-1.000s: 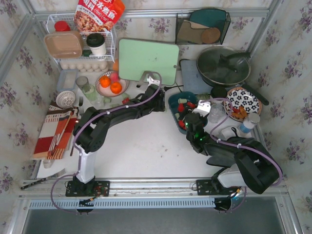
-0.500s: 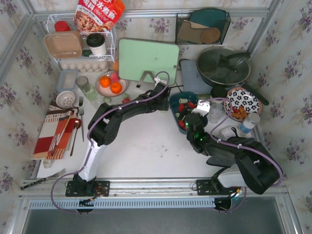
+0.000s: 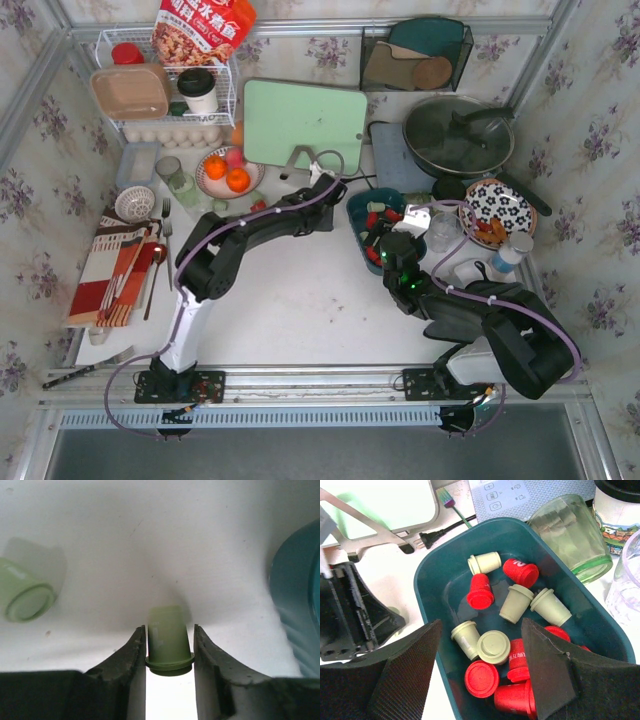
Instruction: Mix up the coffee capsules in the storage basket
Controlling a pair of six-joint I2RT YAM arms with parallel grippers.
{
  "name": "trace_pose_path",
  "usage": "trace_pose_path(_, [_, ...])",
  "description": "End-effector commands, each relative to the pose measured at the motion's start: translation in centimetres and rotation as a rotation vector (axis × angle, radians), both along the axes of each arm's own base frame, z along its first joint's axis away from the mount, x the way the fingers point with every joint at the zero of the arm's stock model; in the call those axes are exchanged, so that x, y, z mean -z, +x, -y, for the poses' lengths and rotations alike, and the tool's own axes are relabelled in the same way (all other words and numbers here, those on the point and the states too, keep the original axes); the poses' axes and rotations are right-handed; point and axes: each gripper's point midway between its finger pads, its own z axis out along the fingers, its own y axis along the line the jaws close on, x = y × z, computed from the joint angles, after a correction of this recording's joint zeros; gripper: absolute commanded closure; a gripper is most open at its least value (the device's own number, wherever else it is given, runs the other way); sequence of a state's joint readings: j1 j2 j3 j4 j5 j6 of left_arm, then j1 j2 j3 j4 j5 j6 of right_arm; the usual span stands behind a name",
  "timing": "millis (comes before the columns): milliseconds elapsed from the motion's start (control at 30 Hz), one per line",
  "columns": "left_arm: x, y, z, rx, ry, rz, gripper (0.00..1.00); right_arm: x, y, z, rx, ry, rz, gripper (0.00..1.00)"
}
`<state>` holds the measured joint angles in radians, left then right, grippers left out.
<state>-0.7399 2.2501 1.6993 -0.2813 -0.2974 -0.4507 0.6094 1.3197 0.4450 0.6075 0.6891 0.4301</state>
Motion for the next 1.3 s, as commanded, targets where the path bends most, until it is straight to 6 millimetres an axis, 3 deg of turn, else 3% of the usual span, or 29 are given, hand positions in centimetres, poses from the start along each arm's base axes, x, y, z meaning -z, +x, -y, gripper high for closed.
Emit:
trace_pose_path(0, [-2.6,-0.2,0.5,0.010,-0.069,0.043,0.74,-0.8,0.3,0.1,0.012,0.008,0.030,0.27])
trace_pose_path(267, [-11.4,-2.3,6.9,0.285,-0.317,0.249,0.74,-1.0,-0.1,1.3,0.074,0.018,0.048,0.27])
trace_pose_path(367, [-13.3,-2.6,9.0,0.362,-0.355,0.293,0.73,-1.2,-0.4,2.0,0.104,0.032,0.065,0.28])
trace_pose_path(433, [-13.2,-2.5,9.9,0.379,-0.352,0.285,0.71,-1.4,-0.7,2.4,0.120,0.038,0.075,0.28])
trace_pose_path(533, [-11.4,-1.6,10.1,0.350,-0.306,0.245,0.66,-1.6,-0.8,2.7,0.128,0.047,0.088,0.28])
trace_pose_path(633, [-10.1,-0.9,10.3,0.325,-0.280,0.227,0.51,-1.7,-0.8,2.6,0.124,0.047,0.089,0.28])
trace_pose_path(700, [-9.7,-0.6,10.4,0.315,-0.278,0.227,0.47,-1.6,-0.8,2.5,0.119,0.048,0.088,0.28])
trace_pose_path(867, [-10.0,-0.3,10.4,0.307,-0.287,0.245,0.37,-1.5,-0.6,2.1,0.105,0.048,0.084,0.28])
trace_pose_path(1000, [-11.4,-0.7,9.5,0.297,-0.297,0.277,0.37,-1.6,-0.6,2.1,0.105,0.043,0.084,0.28])
trace_pose_path(1133, [-12.8,-1.3,6.4,0.234,-0.258,0.343,0.37,-1.4,-0.5,2.0,0.097,0.036,0.077,0.28])
trace_pose_path(1267, [-13.1,-1.4,1.6,0.122,-0.133,0.398,0.36,-1.0,-0.2,1.4,0.073,0.027,0.064,0.28])
